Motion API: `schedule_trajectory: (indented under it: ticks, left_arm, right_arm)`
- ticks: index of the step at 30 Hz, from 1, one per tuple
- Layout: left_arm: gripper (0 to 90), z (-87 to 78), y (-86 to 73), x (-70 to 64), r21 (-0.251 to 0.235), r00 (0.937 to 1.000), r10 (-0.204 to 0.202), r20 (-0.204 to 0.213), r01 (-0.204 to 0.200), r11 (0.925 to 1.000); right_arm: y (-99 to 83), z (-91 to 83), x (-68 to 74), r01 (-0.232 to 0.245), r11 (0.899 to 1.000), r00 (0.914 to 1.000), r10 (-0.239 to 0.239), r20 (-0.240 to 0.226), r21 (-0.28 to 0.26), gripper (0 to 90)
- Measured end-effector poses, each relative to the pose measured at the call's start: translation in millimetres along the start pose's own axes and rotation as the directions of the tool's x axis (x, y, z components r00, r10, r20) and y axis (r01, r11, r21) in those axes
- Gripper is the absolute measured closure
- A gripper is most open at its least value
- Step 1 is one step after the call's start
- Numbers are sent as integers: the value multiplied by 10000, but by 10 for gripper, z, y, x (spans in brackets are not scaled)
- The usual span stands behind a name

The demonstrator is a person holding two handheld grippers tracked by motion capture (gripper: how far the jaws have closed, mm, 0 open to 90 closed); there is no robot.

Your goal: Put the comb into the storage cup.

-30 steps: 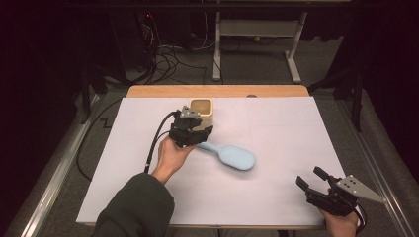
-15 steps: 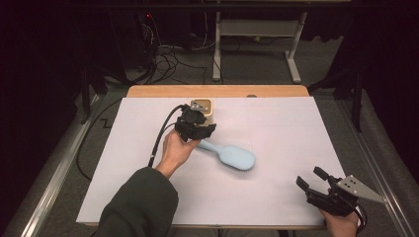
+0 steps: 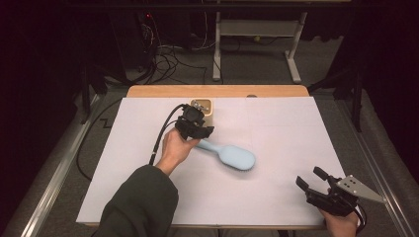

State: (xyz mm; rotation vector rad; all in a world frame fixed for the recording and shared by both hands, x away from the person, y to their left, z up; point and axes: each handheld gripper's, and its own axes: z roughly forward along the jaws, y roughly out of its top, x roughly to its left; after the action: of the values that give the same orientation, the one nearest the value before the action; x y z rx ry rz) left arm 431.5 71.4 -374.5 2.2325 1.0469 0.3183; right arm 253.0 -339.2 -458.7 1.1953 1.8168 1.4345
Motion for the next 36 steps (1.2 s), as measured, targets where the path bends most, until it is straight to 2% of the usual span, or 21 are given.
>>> schedule_trajectory:
  ticks: [9,15,20,24,30,36]
  left_arm:
    - [602,65,21,21,675,10000,33,43,-36,9977]
    - [644,128,53,40,1257,9999,61,89,-71,9920]
    - [691,207,89,37,1798,9998,177,-38,-167,9836]
    - [737,280,111,15,2038,9995,243,-194,-199,9788]
    - [809,428,101,6,2647,9984,434,-354,-325,9638]
    - [845,531,89,4,2963,9979,511,-389,-374,9544]
  right_arm:
    - [0,2,1,0,10000,10000,0,22,-4,239]
    - [0,4,-1,-35,10000,10000,35,-8,14,239]
    - [-1,10,0,-28,10000,10000,28,-40,0,239]
    - [-1,9,2,-27,10000,10000,27,-47,2,239]
    - [0,10,8,20,10000,10000,-20,-57,48,239]
    - [-2,24,12,-8,10000,10000,8,-78,76,240]
